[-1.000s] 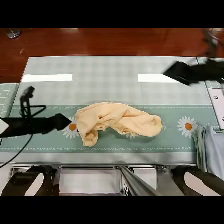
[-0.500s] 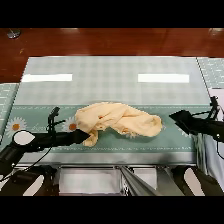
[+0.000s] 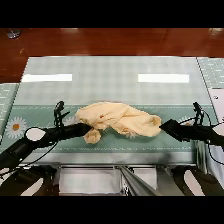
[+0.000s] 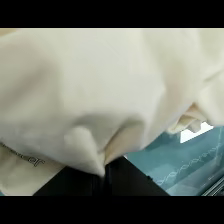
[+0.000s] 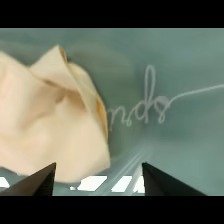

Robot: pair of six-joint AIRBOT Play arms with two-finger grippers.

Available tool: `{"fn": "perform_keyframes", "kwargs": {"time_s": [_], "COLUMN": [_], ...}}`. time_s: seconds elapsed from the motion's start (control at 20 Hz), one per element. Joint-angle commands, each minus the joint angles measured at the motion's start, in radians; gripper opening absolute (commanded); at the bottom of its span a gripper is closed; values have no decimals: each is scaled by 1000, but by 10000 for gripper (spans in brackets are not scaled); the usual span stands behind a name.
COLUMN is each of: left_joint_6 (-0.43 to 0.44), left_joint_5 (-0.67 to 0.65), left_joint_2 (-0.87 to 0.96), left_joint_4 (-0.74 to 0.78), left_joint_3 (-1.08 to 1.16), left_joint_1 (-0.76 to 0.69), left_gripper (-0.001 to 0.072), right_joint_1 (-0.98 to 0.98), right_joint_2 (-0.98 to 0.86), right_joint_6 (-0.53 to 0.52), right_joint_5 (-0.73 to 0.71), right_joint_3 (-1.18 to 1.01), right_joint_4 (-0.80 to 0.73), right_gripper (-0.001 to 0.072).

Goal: Fold the shirts.

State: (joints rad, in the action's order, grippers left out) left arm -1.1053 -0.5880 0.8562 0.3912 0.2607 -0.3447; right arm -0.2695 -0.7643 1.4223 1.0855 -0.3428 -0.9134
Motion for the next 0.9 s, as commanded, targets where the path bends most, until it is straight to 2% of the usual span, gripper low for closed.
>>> {"fn": "perform_keyframes", "kwargs": {"time_s": [0.0, 0.35, 0.4, 0.45, 0.5, 0.6, 0.65, 0.7, 0.85], "left_joint_6": [21, 20, 20, 20, 20, 45, 100, 108, 58], "left_joint_5": [8, -4, -4, -11, -38, -154, -251, -346, -497], "left_joint_2": [16, 16, 16, 16, 16, 15, 14, 14, 14], "left_joint_4": [-3, -3, -3, -3, -3, 15, 39, 61, 65], "left_joint_3": [64, 89, 92, 101, 119, 199, 274, 368, 674], "left_joint_1": [-9, -9, -8, 3, 24, 106, 169, 240, 418], "left_gripper": [19, 20, 20, 20, 20, 20, 20, 20, 20], "right_joint_1": [103, 283, 286, 286, 286, 284, 283, 283, 283], "right_joint_2": [-53, -323, -352, -374, -389, -395, -395, -395, -395], "right_joint_6": [37, -6, -9, -18, -47, -57, -55, -39, 33], "right_joint_5": [9, -206, -213, -210, -196, -124, -82, -43, 23], "right_joint_3": [2, -63, -101, -140, -183, -320, -413, -538, -964], "right_joint_4": [-8, 203, 210, 207, 208, 181, 154, 98, -68], "right_gripper": [620, 607, 460, 201, 25, 25, 24, 24, 24]}}
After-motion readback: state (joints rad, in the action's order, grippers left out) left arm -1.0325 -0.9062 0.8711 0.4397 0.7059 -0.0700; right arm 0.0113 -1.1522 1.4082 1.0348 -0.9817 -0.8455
